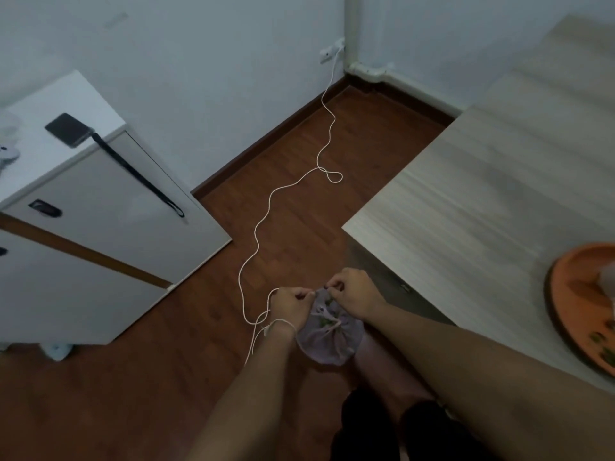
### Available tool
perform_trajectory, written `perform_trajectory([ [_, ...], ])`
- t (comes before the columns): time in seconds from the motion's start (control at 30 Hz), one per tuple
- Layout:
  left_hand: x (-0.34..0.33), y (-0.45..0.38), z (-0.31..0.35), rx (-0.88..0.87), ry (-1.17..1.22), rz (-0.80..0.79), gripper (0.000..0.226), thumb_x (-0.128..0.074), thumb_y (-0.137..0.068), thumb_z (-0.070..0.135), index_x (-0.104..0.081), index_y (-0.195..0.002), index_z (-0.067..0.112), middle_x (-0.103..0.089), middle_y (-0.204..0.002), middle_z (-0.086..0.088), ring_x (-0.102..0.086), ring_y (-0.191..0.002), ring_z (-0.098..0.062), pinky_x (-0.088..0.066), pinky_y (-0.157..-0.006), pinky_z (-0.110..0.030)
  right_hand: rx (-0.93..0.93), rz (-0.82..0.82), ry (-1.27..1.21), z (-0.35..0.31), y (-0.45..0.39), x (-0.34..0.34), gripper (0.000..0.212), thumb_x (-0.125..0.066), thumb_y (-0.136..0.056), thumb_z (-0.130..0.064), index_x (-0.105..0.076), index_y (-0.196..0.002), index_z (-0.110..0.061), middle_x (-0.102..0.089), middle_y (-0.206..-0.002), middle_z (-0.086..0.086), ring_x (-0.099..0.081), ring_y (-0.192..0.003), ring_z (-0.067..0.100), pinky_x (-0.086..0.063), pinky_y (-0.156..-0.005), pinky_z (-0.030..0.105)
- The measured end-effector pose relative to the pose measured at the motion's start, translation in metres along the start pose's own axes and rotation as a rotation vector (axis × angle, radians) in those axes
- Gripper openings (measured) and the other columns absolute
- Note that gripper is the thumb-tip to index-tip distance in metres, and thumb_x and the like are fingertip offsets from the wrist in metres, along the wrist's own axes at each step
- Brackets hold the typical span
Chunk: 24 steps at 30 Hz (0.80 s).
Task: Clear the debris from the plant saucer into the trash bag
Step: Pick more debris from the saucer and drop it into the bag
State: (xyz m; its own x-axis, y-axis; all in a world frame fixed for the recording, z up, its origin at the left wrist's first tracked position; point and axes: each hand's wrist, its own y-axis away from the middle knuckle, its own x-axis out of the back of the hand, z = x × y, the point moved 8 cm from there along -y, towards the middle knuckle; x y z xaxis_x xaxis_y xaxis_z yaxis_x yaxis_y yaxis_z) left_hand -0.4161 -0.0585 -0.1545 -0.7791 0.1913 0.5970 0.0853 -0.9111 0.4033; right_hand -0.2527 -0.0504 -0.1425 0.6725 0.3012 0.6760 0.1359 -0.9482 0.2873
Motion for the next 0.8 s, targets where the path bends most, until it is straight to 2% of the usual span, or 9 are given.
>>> perform_trajectory([
  [0.13,-0.001,0.004,-0.008,0.036,0.011,0.017,0.023,-0.069,-0.081,0.018,-0.074,-0.100,0.006,-0.076,-0.100,-0.012,-0.068,-0.092,-0.014,-0.036,-0.066,-0.006,-0.076,-0.066,-0.061,0.012,0.001,-0.009,0.023,-0.058,-0.093,-0.022,-0.076,-0.087,-0.008,-0.075,-0.092,0.005,-0.064,-0.080,0.020,-0.055,-0.075,0.036],
  [0.23,-0.003,0.010,-0.012,0.029,-0.030,0.008,0.022,-0.069,-0.081,0.019,-0.075,-0.099,0.008,-0.076,-0.098,-0.011,-0.069,-0.092,-0.014,-0.044,-0.071,-0.014,-0.117,-0.107,-0.081,0.025,0.007,-0.016,0.028,-0.055,-0.091,-0.026,-0.072,-0.083,-0.005,-0.075,-0.087,0.012,-0.066,-0.080,0.028,-0.057,-0.074,0.044],
  [0.33,-0.006,0.012,-0.014,0.016,-0.074,-0.002,0.022,-0.071,-0.079,0.020,-0.075,-0.099,0.011,-0.076,-0.098,-0.010,-0.071,-0.096,-0.018,-0.053,-0.083,-0.025,-0.112,-0.074,-0.102,0.028,0.015,-0.009,0.020,-0.061,-0.088,-0.019,-0.075,-0.080,-0.008,-0.076,-0.089,0.006,-0.066,-0.084,0.021,-0.056,-0.079,0.040],
  [0.47,-0.007,0.015,0.005,0.015,-0.072,0.015,0.018,-0.074,-0.075,0.021,-0.077,-0.092,0.016,-0.078,-0.092,-0.004,-0.071,-0.090,-0.014,-0.051,-0.081,-0.021,-0.095,0.005,-0.141,0.034,0.023,0.013,0.015,-0.069,-0.082,-0.018,-0.075,-0.070,-0.010,-0.074,-0.083,0.002,-0.063,-0.083,0.013,-0.051,-0.074,0.030],
  [0.57,-0.018,0.013,0.021,0.000,-0.053,0.004,0.014,-0.077,-0.070,0.024,-0.078,-0.084,0.021,-0.078,-0.083,0.000,-0.073,-0.083,-0.015,-0.057,-0.080,-0.031,-0.092,0.068,-0.188,0.041,0.031,0.039,0.018,-0.072,-0.078,-0.024,-0.068,-0.061,-0.025,-0.068,-0.075,-0.005,-0.059,-0.076,0.007,-0.044,-0.071,0.024],
  [0.67,-0.043,0.012,0.051,-0.069,-0.050,-0.042,0.010,-0.076,-0.067,0.032,-0.077,-0.077,0.033,-0.077,-0.070,0.002,-0.074,-0.076,-0.023,-0.059,-0.071,-0.042,-0.128,0.161,-0.255,0.059,0.054,0.075,0.009,-0.074,-0.079,-0.034,-0.074,-0.077,-0.025,-0.070,-0.088,-0.001,-0.062,-0.083,0.012,-0.047,-0.075,0.025],
  [0.73,-0.064,0.020,0.092,-0.175,-0.086,-0.058,0.005,-0.077,-0.072,0.025,-0.078,-0.075,0.022,-0.075,-0.067,0.001,-0.072,-0.071,-0.020,-0.057,-0.069,-0.038,-0.135,0.232,-0.307,0.079,0.080,0.100,0.013,-0.073,-0.080,-0.036,-0.075,-0.084,-0.023,-0.072,-0.090,0.000,-0.064,-0.083,0.012,-0.048,-0.076,0.025],
  [0.8,-0.094,0.035,0.141,-0.315,-0.114,-0.101,0.006,-0.076,-0.075,0.022,-0.077,-0.078,0.016,-0.076,-0.071,0.003,-0.070,-0.070,-0.011,-0.055,-0.071,-0.031,-0.169,0.320,-0.387,0.109,0.115,0.129,0.013,-0.073,-0.080,-0.034,-0.074,-0.082,-0.021,-0.074,-0.085,-0.002,-0.067,-0.079,0.009,-0.053,-0.074,0.027],
])
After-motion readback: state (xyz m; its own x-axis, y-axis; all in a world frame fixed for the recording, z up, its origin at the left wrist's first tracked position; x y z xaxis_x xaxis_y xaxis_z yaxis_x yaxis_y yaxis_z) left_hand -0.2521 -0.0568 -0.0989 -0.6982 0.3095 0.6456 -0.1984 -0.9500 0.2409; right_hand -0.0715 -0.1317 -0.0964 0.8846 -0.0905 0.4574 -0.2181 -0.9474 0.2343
